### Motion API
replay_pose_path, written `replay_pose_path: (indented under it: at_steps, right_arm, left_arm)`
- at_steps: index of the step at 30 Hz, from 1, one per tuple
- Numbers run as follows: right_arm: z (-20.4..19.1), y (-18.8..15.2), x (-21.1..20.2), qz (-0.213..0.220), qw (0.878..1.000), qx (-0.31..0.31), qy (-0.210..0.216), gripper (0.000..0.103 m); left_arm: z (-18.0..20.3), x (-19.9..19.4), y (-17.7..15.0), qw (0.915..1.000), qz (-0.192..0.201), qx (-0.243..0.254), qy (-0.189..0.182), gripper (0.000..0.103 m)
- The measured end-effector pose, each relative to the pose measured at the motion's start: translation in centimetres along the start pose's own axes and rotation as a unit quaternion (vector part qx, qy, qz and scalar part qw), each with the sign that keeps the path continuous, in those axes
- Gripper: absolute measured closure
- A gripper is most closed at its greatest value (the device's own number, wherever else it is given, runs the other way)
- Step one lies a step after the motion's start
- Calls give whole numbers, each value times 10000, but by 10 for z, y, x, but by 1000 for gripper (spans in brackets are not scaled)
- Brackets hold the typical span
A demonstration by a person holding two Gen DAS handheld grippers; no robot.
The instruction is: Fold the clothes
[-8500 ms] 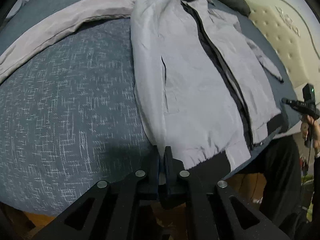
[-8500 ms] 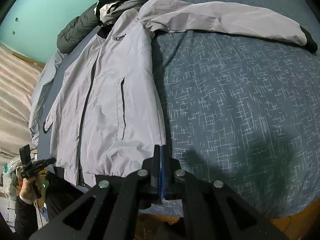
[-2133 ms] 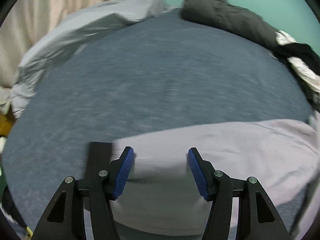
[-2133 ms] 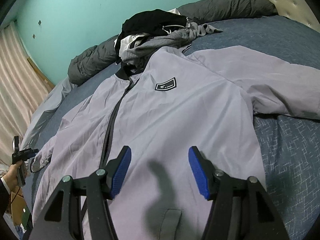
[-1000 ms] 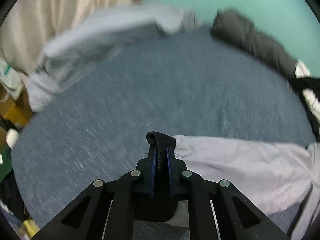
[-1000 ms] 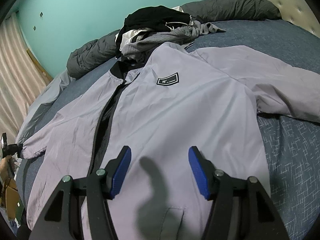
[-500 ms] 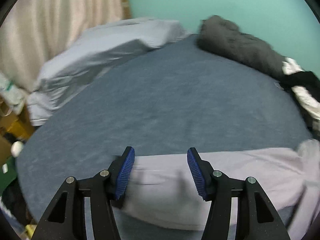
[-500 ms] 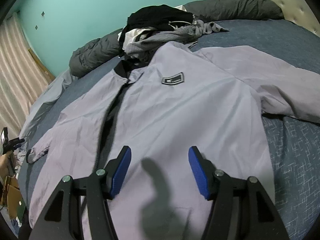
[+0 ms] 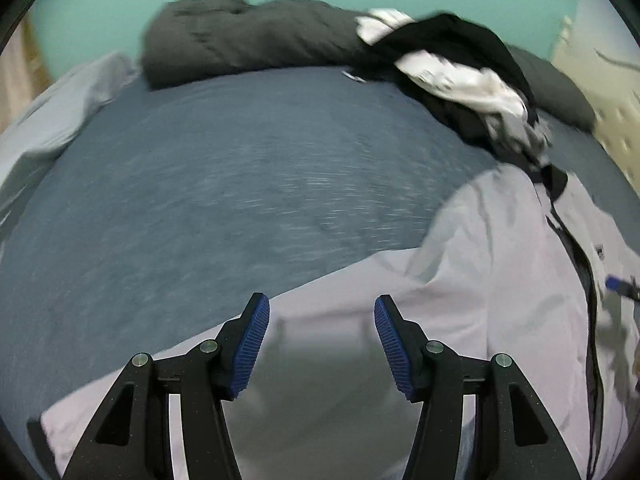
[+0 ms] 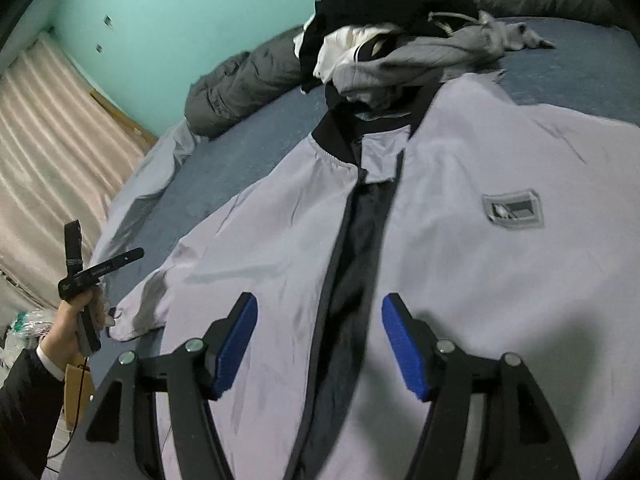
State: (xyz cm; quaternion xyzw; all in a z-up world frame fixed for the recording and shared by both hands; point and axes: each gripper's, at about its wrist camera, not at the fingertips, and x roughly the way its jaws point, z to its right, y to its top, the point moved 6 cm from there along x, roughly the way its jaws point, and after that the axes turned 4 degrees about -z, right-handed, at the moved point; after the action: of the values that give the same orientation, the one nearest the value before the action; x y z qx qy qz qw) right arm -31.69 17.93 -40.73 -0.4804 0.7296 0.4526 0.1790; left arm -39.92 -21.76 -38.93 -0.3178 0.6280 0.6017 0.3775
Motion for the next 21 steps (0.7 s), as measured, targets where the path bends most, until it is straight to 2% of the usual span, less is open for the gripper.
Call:
replay_pose_path:
  at_steps: [4,10,11,12,13,15,16,18,19,20,21]
  right_arm:
    - [-6,23,29,-229,9995,124,200,37]
    - [-1,42,68,-492,9986,179,66,37]
    - [4,45,74,-496,9983,292,63,37]
    - [6,47,77,-490,9982,344,95,37]
    - [8,48,80,-485,9980,395,126,37]
    - [9,50,86,-522,9978,387,127,37]
    - [8,51,88,-562,9978,337,105,37]
    - [7,51,91,-607,9978,241,78,58]
    - [7,51,90,-593,9980,217,65,86]
    - [8,51,86,-520,9984,227,31,94]
    - [9,51,81,-443,9987,232,3,96]
  left_arm:
    - [9,29,17,9996,-154,216,-90,44]
    - [9,58,14,9976,-514,317,-346,44]
    - [10,60,12,9971,-545,315,-424,51]
    - [11,62,10,9965,-582,325,-497,64]
    - [12,65,7,9960,-615,335,-555,71]
    - [15,65,4,9954,-618,334,-644,91]
    - [17,65,3,9952,-617,332,-688,95]
    - [15,58,7,9959,-472,145,-761,100]
    - [12,54,10,9959,-391,-8,-814,101]
    - [8,50,12,9958,-327,-150,-847,101]
    - [5,47,15,9954,-267,-289,-875,101]
